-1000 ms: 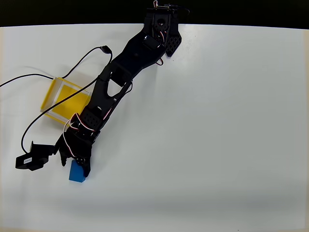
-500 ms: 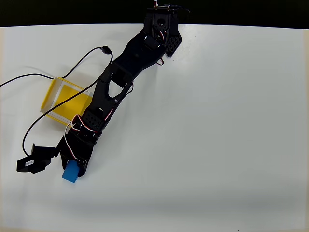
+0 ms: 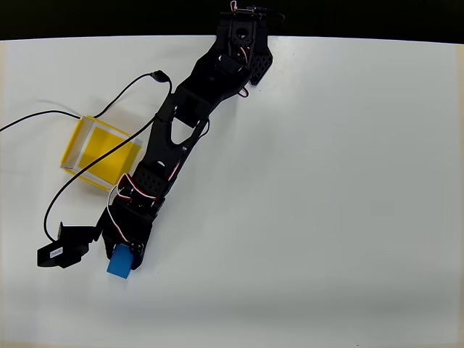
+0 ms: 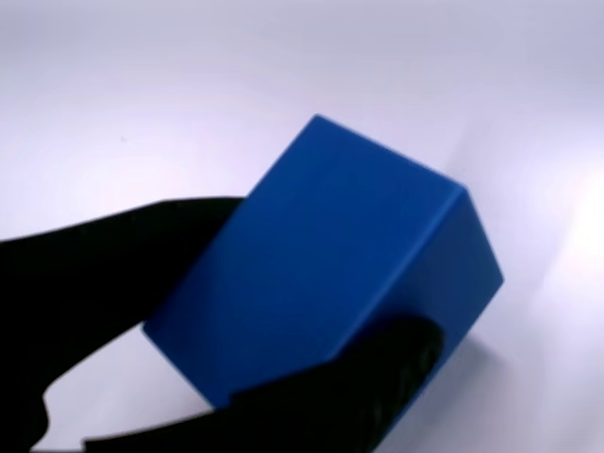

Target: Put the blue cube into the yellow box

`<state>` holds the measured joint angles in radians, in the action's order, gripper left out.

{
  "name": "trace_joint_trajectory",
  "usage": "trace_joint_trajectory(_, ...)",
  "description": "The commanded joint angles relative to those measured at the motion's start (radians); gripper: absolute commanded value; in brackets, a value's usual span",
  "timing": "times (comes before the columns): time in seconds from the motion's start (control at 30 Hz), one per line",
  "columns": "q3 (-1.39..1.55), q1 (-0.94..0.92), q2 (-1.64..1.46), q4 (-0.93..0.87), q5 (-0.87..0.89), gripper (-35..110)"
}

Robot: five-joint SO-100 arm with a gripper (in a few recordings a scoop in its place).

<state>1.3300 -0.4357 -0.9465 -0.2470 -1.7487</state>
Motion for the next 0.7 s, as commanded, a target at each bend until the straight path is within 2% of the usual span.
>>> trace_joint_trajectory(0.0,0.067,0.006,-0.402,-0.003,0.002,21)
trace_joint_trajectory(0.27,0.373,-0.017,-0.707,-0.002,0.021,21)
trace_joint_trajectory(0.67,0.828,-0.152,-1.104,0.015,0.025,21)
